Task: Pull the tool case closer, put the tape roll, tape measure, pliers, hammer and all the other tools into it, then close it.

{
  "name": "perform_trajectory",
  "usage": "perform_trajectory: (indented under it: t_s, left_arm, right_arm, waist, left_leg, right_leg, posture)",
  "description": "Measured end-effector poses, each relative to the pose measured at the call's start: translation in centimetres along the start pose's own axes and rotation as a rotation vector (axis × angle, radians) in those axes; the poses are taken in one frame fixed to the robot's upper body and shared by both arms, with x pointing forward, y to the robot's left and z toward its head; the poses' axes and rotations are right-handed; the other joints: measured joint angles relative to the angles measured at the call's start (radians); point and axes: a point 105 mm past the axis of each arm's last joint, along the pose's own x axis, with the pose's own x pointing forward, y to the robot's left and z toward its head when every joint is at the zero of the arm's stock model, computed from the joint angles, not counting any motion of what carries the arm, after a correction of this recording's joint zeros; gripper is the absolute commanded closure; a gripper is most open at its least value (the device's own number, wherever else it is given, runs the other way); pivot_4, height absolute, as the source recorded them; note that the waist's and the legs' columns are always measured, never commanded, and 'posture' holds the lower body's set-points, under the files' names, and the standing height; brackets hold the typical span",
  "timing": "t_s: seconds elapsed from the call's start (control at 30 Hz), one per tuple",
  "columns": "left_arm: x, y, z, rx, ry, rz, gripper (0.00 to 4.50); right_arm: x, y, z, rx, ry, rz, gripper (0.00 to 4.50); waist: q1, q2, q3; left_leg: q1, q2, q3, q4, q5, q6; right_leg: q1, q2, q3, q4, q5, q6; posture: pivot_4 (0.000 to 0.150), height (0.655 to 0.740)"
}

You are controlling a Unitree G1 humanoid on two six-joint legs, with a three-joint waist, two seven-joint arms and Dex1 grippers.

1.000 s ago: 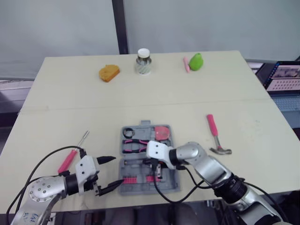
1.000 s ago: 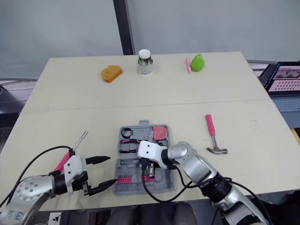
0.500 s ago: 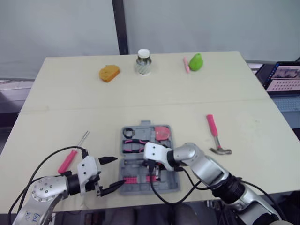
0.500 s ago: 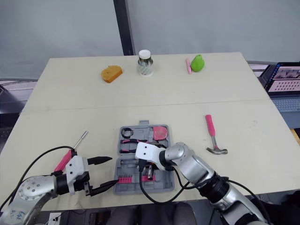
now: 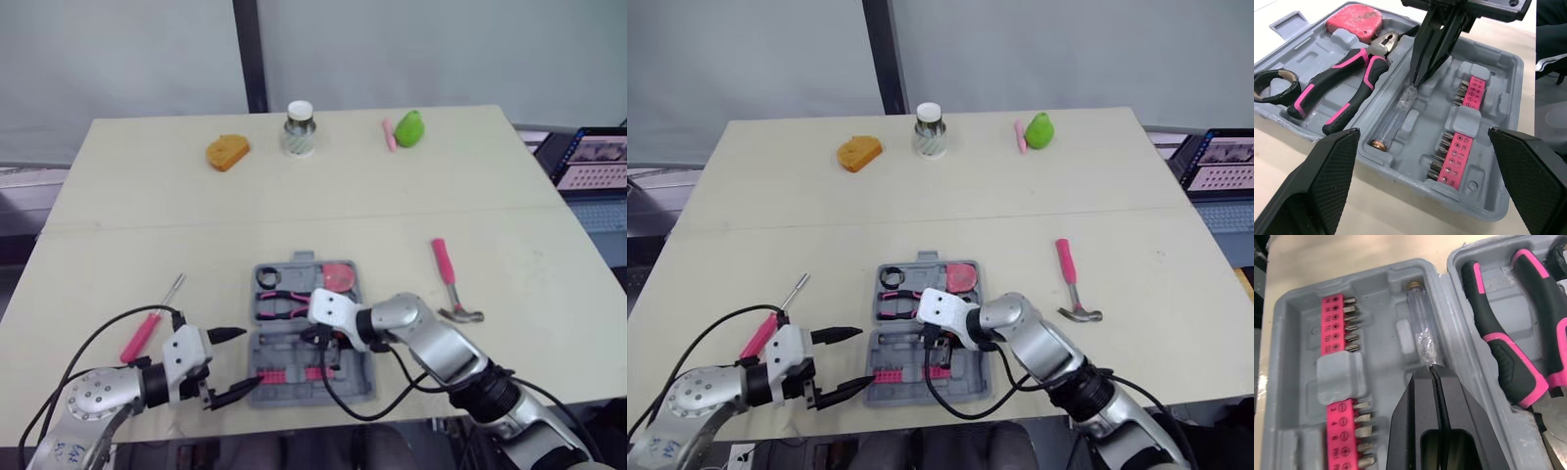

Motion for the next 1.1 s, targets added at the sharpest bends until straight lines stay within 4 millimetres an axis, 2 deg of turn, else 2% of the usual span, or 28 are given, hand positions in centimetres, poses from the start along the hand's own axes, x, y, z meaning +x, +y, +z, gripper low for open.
perform_trajectory:
  t_s: [0.4,0.83,1.1]
  left_arm:
    - [0.01,0.0,0.02,0.0,0.0,0.0,0.0]
    - [0.31,-0.3,0.41,0.011,-0.01,-0.011,0.0]
    - [0.36,-0.22,0.39,0.005,-0.006,-0.01,0.0]
  right_arm:
    - [0.13,-0.31,-0.24,-0.027,0.016,-0.027,4.48]
    - [0.55,0.47,-0.18,-0.13,0.053,-0.023,4.48]
    - [0.7,0.39,-0.12,-0.131,0.086,-0.027,4.48]
  waist:
    - [-0.001,0.0,0.0]
    - [-0.001,0.0,0.0]
    - [-0.002,0.0,0.0]
  left_leg:
    - [0.0,0.0,0.0,0.0,0.0,0.0]
    - [0.0,0.0,0.0,0.0,0.0,0.0]
    - [0.001,0.001,0.0,0.0,0.0,0.0]
  right_leg:
    - [0.0,0.0,0.0,0.0,0.0,0.0]
    - [0.0,0.0,0.0,0.0,0.0,0.0]
    - [0.0,0.001,0.0,0.0,0.0,0.0]
  posture:
    - [0.15,0.74]
    - [0.15,0.74]
    - [0.15,0.74]
